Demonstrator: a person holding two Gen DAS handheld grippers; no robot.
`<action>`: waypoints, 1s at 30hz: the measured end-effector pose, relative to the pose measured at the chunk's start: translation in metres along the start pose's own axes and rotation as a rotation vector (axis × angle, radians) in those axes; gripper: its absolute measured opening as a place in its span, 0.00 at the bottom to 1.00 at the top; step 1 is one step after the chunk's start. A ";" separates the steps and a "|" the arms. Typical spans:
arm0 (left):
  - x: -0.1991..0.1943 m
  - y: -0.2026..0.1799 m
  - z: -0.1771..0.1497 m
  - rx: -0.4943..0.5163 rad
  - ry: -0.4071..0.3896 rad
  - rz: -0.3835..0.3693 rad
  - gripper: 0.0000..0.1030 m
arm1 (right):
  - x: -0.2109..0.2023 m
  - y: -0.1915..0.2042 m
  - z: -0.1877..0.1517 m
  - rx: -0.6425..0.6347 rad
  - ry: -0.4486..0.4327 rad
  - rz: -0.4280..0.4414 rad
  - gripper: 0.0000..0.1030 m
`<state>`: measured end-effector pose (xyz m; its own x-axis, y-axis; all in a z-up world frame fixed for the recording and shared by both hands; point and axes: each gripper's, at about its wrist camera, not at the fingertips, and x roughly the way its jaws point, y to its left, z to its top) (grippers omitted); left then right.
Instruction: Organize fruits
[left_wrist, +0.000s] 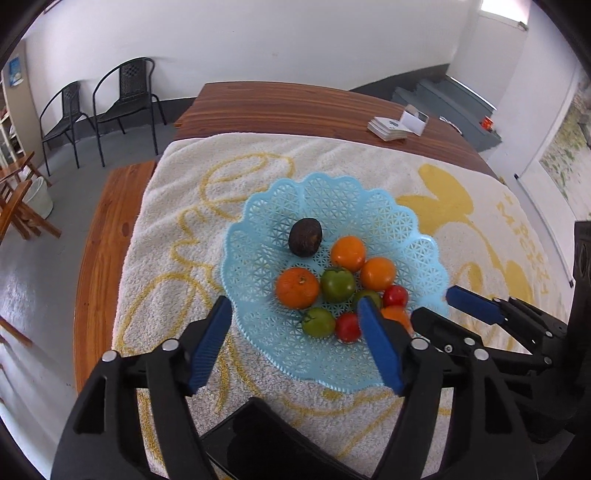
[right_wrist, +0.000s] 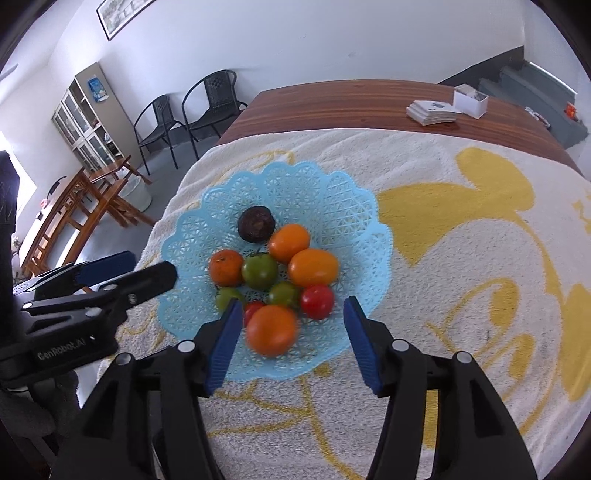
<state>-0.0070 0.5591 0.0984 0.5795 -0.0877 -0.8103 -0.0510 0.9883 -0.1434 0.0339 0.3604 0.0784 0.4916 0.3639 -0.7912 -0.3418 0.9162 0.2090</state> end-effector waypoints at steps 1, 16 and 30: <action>0.000 0.002 0.000 -0.009 -0.003 0.003 0.71 | -0.001 -0.001 -0.001 0.003 -0.002 -0.004 0.60; -0.011 -0.008 -0.004 0.009 -0.093 0.172 0.90 | -0.010 -0.014 -0.008 -0.025 0.002 -0.075 0.91; -0.010 -0.026 -0.012 0.028 -0.090 0.232 0.97 | -0.014 -0.018 -0.008 -0.214 -0.045 -0.199 0.95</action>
<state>-0.0214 0.5324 0.1034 0.6250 0.1517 -0.7657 -0.1686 0.9840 0.0573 0.0263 0.3377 0.0811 0.5994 0.1916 -0.7772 -0.3935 0.9160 -0.0776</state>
